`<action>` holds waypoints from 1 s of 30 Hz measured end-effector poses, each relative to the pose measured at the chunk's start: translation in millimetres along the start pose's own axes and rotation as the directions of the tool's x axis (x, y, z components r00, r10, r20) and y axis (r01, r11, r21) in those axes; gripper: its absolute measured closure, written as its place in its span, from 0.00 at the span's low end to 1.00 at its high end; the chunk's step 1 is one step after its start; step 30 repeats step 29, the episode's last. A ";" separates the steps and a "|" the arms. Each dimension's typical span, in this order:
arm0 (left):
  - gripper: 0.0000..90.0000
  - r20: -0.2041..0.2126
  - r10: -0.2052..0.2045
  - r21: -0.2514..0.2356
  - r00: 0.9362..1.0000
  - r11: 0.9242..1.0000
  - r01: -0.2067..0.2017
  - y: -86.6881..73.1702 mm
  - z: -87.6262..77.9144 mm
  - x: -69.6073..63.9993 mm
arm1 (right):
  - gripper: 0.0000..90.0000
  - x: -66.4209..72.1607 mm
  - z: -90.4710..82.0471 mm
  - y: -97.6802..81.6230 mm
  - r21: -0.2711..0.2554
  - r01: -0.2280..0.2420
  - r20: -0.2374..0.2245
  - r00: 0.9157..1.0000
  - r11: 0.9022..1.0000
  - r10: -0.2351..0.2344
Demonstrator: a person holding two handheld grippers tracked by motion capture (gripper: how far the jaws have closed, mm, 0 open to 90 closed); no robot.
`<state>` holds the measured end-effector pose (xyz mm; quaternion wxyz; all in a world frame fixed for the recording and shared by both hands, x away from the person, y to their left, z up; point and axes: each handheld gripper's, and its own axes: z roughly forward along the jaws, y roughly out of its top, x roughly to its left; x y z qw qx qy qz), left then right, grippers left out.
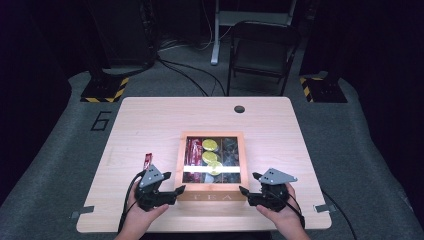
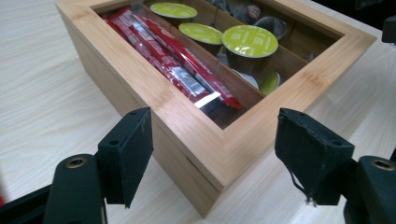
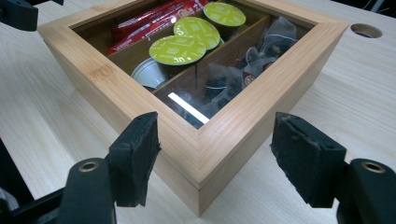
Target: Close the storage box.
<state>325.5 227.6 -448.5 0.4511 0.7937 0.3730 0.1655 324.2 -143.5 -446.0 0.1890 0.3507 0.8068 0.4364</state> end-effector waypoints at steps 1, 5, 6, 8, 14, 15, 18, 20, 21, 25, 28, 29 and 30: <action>0.33 -0.001 -0.003 0.002 1.000 1.000 0.003 0.0 -1.1 1.2 | 0.36 -1.5 -1.2 -0.1 -0.004 -0.004 0.002 1.000 1.000 0.004; 0.34 -0.011 -0.030 -0.014 0.999 0.999 0.030 -0.4 -3.6 7.1 | 0.38 -6.0 -4.6 0.1 -0.022 -0.021 0.013 1.000 1.000 0.021; 0.35 -0.012 -0.038 -0.015 0.999 0.999 0.038 -0.5 -4.5 9.6 | 0.39 -7.2 -5.5 0.0 -0.030 -0.025 0.014 1.000 0.999 0.026; 0.35 -0.022 -0.048 -0.017 0.999 0.999 0.047 -1.2 -5.1 12.8 | 0.39 -10.0 -7.7 -0.2 -0.038 -0.037 0.027 0.999 0.999 0.038; 0.37 -0.049 -0.077 -0.015 0.996 0.997 0.077 -4.4 -6.1 24.6 | 0.39 -19.3 -10.2 -3.2 -0.050 -0.084 0.045 0.995 0.995 0.087; 0.37 -0.051 -0.084 -0.012 0.995 0.996 0.083 -5.2 -6.2 26.5 | 0.39 -20.2 -9.4 -3.9 -0.047 -0.083 0.040 0.996 0.995 0.085; 0.37 -0.071 -0.102 -0.018 0.992 0.995 0.101 -7.8 -6.2 31.5 | 0.39 -21.6 -7.3 -4.7 -0.040 -0.079 0.047 0.996 0.996 0.081; 0.37 -0.083 -0.114 -0.018 0.990 0.993 0.113 -9.3 -7.0 34.8 | 0.39 -21.7 -7.1 -4.5 -0.042 -0.081 0.042 0.996 0.996 0.082; 0.37 -0.090 -0.119 -0.019 0.989 0.993 0.118 -10.0 -7.7 36.4 | 0.39 -21.6 -6.6 -4.2 -0.043 -0.080 0.043 0.996 0.996 0.081; 0.37 -0.112 -0.131 -0.006 0.985 0.991 0.131 -12.5 -10.2 43.1 | 0.39 -22.9 -5.5 -4.0 -0.042 -0.077 0.038 0.996 0.996 0.079; 0.36 -0.165 -0.127 0.004 0.978 0.992 0.129 -15.2 -10.8 48.7 | 0.37 -20.2 -5.5 -1.6 -0.061 -0.072 0.000 0.997 0.996 0.072; 0.35 -0.195 -0.121 0.024 0.973 0.991 0.128 -16.8 -10.4 52.6 | 0.35 -16.5 -4.6 -0.1 -0.069 -0.067 -0.028 0.997 0.995 0.065; 0.35 -0.195 -0.121 0.024 0.973 0.991 0.128 -16.8 -10.4 52.6 | 0.35 -16.5 -4.6 -0.1 -0.069 -0.067 -0.028 0.997 0.995 0.065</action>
